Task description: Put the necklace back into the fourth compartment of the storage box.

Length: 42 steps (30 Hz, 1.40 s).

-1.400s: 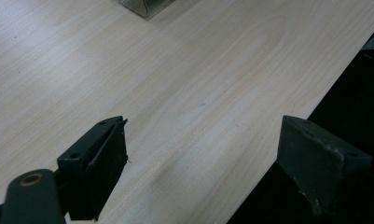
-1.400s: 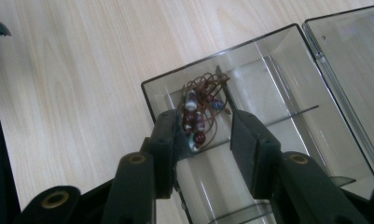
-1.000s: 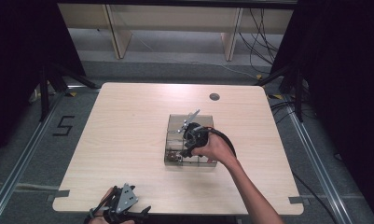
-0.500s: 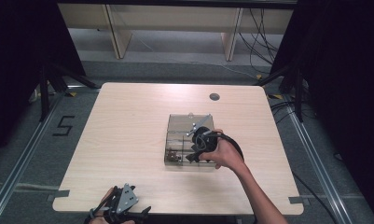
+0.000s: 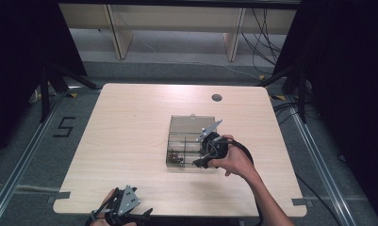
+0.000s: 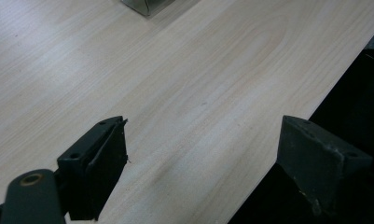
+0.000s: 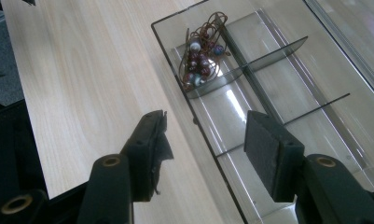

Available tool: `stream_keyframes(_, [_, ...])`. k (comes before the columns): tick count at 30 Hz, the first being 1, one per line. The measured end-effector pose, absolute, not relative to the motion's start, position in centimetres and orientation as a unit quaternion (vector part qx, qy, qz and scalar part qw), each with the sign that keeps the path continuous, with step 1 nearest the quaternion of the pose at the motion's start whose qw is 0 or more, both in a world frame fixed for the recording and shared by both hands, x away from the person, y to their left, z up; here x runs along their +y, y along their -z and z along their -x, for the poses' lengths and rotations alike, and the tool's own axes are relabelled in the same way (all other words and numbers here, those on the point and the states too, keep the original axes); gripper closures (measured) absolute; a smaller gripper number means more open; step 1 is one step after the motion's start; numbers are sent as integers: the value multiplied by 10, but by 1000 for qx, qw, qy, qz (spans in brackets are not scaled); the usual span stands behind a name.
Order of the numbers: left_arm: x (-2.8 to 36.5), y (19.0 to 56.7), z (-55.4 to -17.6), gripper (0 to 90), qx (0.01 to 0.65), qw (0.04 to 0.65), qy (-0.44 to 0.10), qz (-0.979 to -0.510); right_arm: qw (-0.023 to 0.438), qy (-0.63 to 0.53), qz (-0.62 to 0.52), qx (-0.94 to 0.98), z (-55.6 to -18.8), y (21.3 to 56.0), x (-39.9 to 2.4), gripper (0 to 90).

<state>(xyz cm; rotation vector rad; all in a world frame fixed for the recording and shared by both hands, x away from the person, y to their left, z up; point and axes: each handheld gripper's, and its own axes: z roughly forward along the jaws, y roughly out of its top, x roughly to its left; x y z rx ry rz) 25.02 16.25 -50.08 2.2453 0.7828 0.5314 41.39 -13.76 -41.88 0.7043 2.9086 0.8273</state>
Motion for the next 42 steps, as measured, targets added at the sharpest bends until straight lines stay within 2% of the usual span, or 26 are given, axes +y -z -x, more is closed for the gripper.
stream_keyframes(10, [163,501,-250,155,302,344,-205,-865,20,-273,-231,934,-404,423,-148,475])
stream_keyframes(20, [163,501,-251,155,298,338,-205,-869,21,-281,-244,928,-388,423,-157,422])
stream_keyframes(24, [164,501,-251,155,296,336,-205,-871,35,-291,-233,927,-386,424,-157,399])
stream_keyframes(28, [163,501,-251,155,296,336,-205,-870,24,-295,-237,925,-381,426,-158,398])
stream_keyframes(39, [163,501,-251,155,296,336,-205,-870,29,-304,-236,922,-376,428,-167,395])
stream_keyframes(40, [163,501,-251,155,299,338,-207,-868,18,-297,-248,922,-373,427,-167,389])
stream_keyframes(42, [163,501,-251,155,299,338,-207,-868,27,-301,-240,923,-374,429,-168,372])
